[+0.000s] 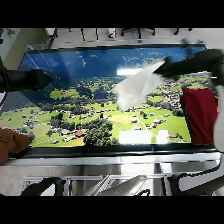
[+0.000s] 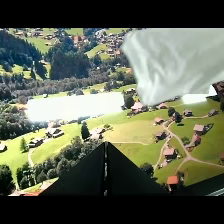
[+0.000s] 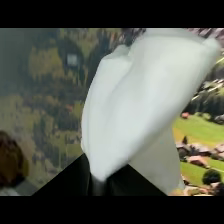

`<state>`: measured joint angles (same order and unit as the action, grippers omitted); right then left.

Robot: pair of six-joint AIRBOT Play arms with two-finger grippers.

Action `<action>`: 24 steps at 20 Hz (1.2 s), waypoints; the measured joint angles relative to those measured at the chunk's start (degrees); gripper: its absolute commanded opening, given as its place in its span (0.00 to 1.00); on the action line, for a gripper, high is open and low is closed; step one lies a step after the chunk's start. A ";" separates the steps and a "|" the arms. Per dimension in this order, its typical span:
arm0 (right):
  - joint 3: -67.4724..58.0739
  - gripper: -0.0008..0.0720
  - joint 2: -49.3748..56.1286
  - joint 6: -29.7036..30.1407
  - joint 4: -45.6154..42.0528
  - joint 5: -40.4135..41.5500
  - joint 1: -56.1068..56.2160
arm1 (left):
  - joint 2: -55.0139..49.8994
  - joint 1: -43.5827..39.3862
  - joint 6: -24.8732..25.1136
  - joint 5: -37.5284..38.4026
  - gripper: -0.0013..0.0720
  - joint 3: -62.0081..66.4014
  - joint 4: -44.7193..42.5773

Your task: Fold the shirts.

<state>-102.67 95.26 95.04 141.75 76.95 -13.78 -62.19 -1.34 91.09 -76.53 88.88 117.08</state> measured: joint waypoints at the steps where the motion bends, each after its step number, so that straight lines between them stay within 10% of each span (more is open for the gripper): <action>1: -0.94 0.04 -0.90 -0.94 -0.02 0.35 -3.69 | 0.00 -0.70 0.00 0.00 0.04 0.00 0.00; 13: -3.37 0.04 -8.76 -13.60 -4.68 14.95 -34.71 | 0.00 -3.80 -0.11 0.46 0.04 0.00 0.00; 20: 11.67 0.06 -21.68 -22.67 -30.05 22.80 -36.72 | 0.00 -3.85 -0.09 0.46 0.04 -0.02 0.02; 21: 15.78 0.25 -23.37 -23.54 -32.33 22.45 -36.76 | 0.00 -3.85 -0.09 0.46 0.04 -0.02 0.02; 22: 19.43 0.72 -24.57 -24.17 -33.92 21.90 -36.79 | 0.00 -3.85 -0.07 0.46 0.04 -0.02 0.00; 23: 22.97 0.97 -25.44 -24.79 -35.30 21.51 -36.79 | 0.00 -3.85 -0.04 0.46 0.04 -0.02 0.02; 24: 25.75 0.97 -25.90 -24.98 -36.20 21.07 -36.81 | 0.00 -3.85 -0.02 0.44 0.04 -0.02 0.02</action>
<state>-76.93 69.36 70.06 105.56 98.02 -50.59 -62.19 -5.19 91.07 -76.09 88.86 117.10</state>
